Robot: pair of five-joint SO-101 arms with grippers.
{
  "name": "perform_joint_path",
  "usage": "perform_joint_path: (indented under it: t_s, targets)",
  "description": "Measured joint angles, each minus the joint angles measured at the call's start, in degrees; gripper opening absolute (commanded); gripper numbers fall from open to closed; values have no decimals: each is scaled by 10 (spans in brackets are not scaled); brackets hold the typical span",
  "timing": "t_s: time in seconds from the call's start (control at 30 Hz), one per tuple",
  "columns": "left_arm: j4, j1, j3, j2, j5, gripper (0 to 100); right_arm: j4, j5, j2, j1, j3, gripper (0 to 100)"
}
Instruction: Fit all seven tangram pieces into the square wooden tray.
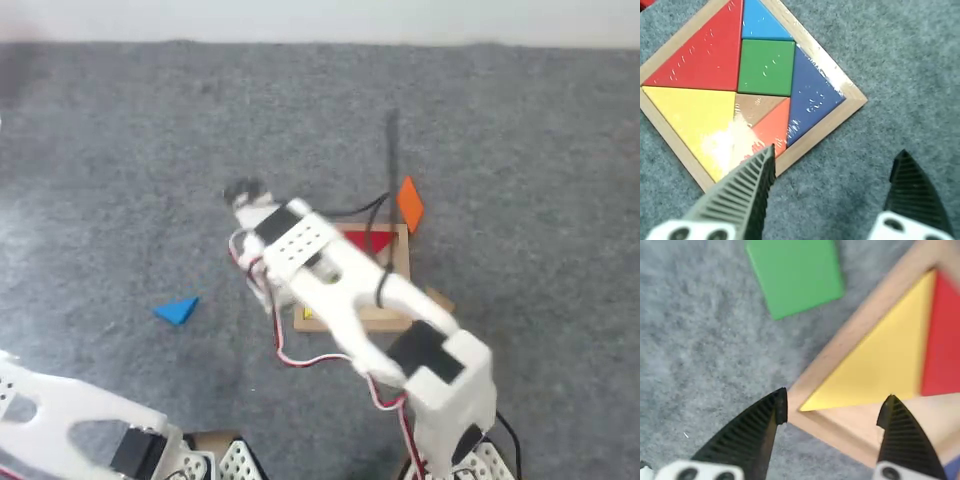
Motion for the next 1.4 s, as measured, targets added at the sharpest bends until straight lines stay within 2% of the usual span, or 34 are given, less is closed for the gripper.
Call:
perform_joint_path:
  t_s: [0.13, 0.3, 0.47, 0.57, 0.7, 0.9, 1.07, 1.2, 1.3, 1.4]
  targets:
    - [57, 25, -35, 1, -5, 356, 16, 33, -91, 52, -8, 296]
    - [175, 83, -151, -5, -14, 355, 57, 77, -215, 131, -8, 296]
    - [195, 148, -200, -44, 4, 354, 55, 119, -302, 251, 36, 296]
    - [195, 184, -163, -75, 8, 354, 13, 149, -337, 336, 106, 296]
    - [199, 228, -54, -140, 8, 354, -59, 185, -374, 444, 216, 296]
    - [199, 334, 146, -278, 8, 354, -159, 218, -406, 540, 343, 296]
    - [198, 471, 319, -380, 9, 354, -215, 220, -406, 544, 367, 296]
    - [145, 583, 469, -425, 41, 354, -260, 222, -375, 477, 366, 296]
    - [121, 626, 569, -467, 72, 354, -261, 246, -328, 416, 345, 298]
    - [89, 636, 660, -533, 93, 354, -251, 256, -285, 400, 304, 298]
